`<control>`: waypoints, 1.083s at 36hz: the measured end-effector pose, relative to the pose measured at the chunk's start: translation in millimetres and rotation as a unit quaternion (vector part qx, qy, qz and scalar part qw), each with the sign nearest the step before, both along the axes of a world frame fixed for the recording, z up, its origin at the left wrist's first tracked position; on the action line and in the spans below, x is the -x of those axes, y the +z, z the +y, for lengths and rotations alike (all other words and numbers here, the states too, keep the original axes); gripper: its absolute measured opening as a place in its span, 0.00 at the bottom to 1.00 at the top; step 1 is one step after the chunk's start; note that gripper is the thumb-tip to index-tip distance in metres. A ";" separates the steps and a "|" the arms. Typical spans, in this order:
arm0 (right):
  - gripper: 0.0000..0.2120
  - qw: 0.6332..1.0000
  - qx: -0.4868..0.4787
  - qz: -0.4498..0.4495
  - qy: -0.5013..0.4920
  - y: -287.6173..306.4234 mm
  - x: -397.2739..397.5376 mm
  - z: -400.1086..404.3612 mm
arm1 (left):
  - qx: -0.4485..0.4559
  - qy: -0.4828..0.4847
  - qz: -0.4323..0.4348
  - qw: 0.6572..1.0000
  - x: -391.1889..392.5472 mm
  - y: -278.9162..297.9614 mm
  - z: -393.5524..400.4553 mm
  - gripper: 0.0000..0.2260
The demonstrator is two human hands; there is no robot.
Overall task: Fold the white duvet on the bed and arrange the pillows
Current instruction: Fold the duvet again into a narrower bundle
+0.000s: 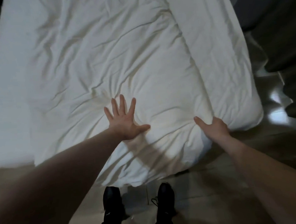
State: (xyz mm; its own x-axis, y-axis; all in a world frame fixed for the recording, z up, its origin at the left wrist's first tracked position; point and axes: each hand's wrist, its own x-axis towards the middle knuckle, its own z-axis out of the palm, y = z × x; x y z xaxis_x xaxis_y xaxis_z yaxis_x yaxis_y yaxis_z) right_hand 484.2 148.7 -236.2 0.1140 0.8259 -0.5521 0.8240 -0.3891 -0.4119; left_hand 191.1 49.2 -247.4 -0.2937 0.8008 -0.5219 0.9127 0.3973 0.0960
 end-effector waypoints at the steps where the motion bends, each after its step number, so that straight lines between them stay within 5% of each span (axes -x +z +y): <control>1: 0.33 1.000 -0.004 0.013 0.006 1.3 -6.3 -0.1 | 0.005 -0.005 0.007 1.000 -3.5 1.0 1.5 0.52; 6: 0.26 0.997 -0.045 0.065 -0.002 12.6 -39.5 -19.1 | 0.041 -0.067 -0.022 0.997 -24.1 15.7 0.4 0.52; 11: 0.26 0.998 0.037 0.058 -0.001 4.7 -59.3 -24.1 | 0.127 -0.197 -0.053 0.971 -51.6 36.4 10.9 0.48; 15: 0.22 0.996 0.033 0.073 0.047 -2.0 -61.4 -9.1 | -0.039 -0.140 -0.056 0.988 -29.7 60.3 62.2 0.32; 17: 0.24 0.994 0.021 0.103 0.026 -1.3 -58.3 0.8 | -0.108 -0.065 -0.009 0.992 -16.3 59.7 84.3 0.36; 20: 0.24 0.990 0.037 0.132 -0.018 -7.3 -55.4 13.0 | -0.017 0.024 -0.009 1.000 -11.1 42.5 96.9 0.46; 23: 0.18 0.982 0.090 0.166 -0.022 -13.8 -50.7 2.1 | 0.065 -0.061 0.007 0.996 -26.8 19.1 88.2 0.53; 26: 0.31 0.977 0.137 0.166 -0.010 -24.6 -52.1 -20.6 | 0.057 -0.074 -0.019 0.995 -56.6 1.3 81.3 0.55; 34: 0.43 0.978 0.194 0.035 0.068 -45.7 -74.3 -54.7 | 0.065 -0.136 -0.087 0.985 -85.7 10.5 59.1 0.49; 39: 0.30 0.974 0.215 0.030 0.070 -33.4 -76.5 -62.9 | 0.034 -0.187 -0.102 0.977 -92.4 14.6 24.2 0.45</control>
